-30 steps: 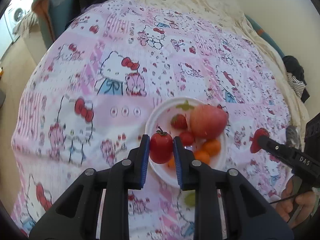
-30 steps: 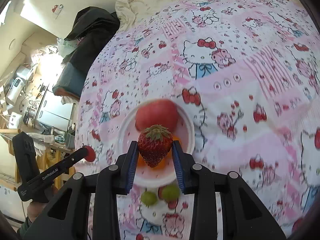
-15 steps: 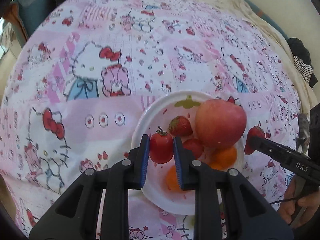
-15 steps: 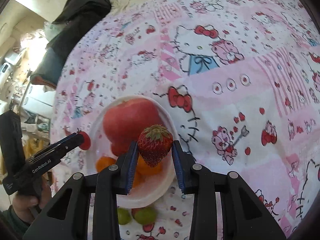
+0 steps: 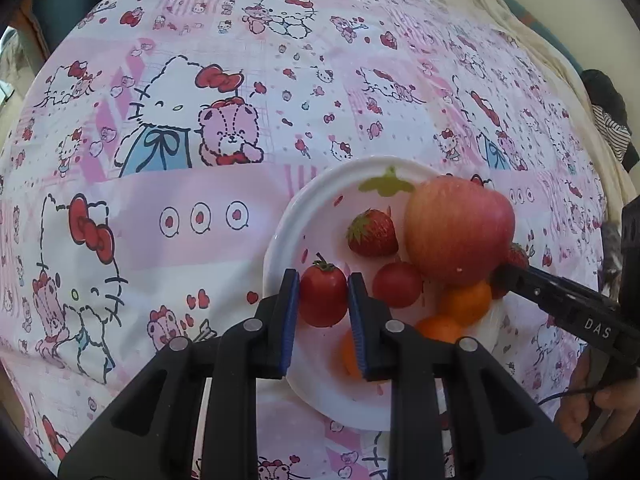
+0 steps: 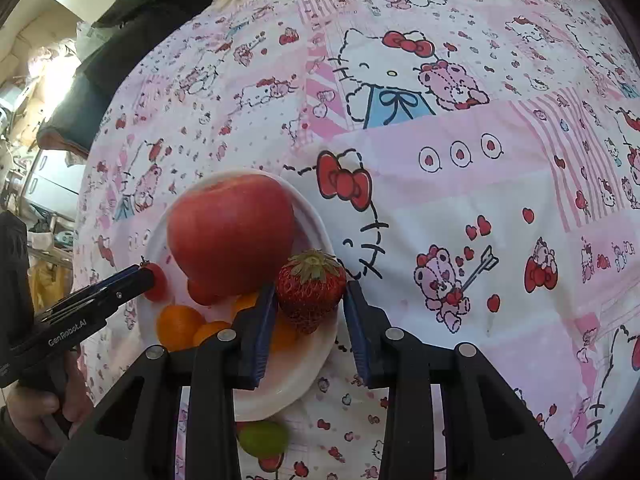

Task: Organize fruits
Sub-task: 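Release the tomato onto the plate with the left gripper while the right gripper sets the strawberry there, then grasp a green lime with the left gripper while the right gripper grasps another lime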

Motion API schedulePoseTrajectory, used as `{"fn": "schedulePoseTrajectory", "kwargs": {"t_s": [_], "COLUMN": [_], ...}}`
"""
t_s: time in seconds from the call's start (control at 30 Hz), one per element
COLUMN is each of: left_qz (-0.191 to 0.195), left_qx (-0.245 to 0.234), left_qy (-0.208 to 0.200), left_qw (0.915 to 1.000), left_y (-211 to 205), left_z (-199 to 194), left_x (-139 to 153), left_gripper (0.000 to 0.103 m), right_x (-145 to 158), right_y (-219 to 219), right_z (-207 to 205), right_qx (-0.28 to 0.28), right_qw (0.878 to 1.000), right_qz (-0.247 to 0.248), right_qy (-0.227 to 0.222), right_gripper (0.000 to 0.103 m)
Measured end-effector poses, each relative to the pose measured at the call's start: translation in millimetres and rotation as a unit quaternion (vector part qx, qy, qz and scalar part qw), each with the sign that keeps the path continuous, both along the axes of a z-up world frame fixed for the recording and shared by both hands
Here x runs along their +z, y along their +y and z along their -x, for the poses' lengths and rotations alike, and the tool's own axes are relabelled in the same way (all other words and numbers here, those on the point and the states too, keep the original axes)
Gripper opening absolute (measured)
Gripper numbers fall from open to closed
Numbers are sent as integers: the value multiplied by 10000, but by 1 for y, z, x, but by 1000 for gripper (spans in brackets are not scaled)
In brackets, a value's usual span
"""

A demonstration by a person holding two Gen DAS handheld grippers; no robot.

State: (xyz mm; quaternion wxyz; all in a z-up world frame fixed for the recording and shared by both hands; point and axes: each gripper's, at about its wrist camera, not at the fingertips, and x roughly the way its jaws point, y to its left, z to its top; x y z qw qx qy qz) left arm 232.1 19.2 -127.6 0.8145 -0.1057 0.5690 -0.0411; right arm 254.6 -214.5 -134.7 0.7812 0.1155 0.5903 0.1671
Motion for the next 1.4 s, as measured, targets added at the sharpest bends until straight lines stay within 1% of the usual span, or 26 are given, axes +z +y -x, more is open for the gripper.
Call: {"fn": "schedulePoseTrajectory", "kwargs": {"t_s": [0.2, 0.23, 0.27, 0.3, 0.33, 0.37, 0.4, 0.43, 0.47, 0.67, 0.83, 0.97, 1.07, 1.2, 1.23, 1.3, 1.4], "left_qz": [-22, -27, -36, -37, -32, 13, 38, -13, -63, -48, -35, -14, 12, 124, 150, 238, 160], "left_qx": [-27, -22, -16, -8, 2, 4, 11, 28, 24, 47, 91, 123, 3, -199, -256, -444, -727], "left_qy": [52, 61, 67, 69, 55, 6, -54, -100, -150, -169, -190, -266, -353, -329, -317, -277, -224], "left_qw": [10000, 10000, 10000, 10000, 10000, 10000, 10000, 9999, 9999, 9998, 9998, 9996, 9994, 9992, 9991, 9983, 9970], "left_y": [-2, -2, -3, -3, -3, -3, -2, -3, -3, -2, 0, 0, -6, -19, -22, -31, -42], "left_z": [0, 0, 0, 0, 0, 1, 2, 3, 4, 4, 5, 10, 18, 39, 42, 51, 62], "left_x": [0, -1, 0, 0, 0, 2, 4, 6, 8, 11, 13, 19, 24, 31, 32, 34, 37], "left_gripper": [22, 22, 23, 27, 40, 49, 53, 60, 62, 63, 63, 63, 63, 63, 63, 63, 63], "right_x": [1, 1, 1, 2, 3, 4, 4, 6, 7, 11, 13, 21, 26, 33, 34, 38, 46], "right_y": [4, 4, 4, 2, 2, 2, 1, 0, -1, -5, -5, -7, -12, -23, -25, -30, -32], "right_z": [0, 0, 0, 0, 0, 0, 0, 0, 0, -1, -1, 1, 6, 22, 25, 32, 42], "right_qx": [56, 50, 27, -11, -26, -28, -33, -50, -80, -177, -146, -212, -307, -503, -521, -612, -620], "right_qw": [9999, 9999, 9999, 9998, 9997, 9997, 9997, 9997, 9996, 9992, 9991, 9986, 9982, 9972, 9969, 9947, 9945], "right_qz": [-110, -123, -155, -194, -222, -227, -225, -229, -251, -354, -368, -431, -435, -488, -539, -807, -814], "right_qy": [20, 26, 25, 4, -8, -10, -16, -34, -57, -85, -123, -218, -274, -270, -241, -151, -235], "right_gripper": [39, 41, 52, 55, 59, 60, 60, 60, 60, 60, 60, 60, 60, 60, 60, 60, 60]}}
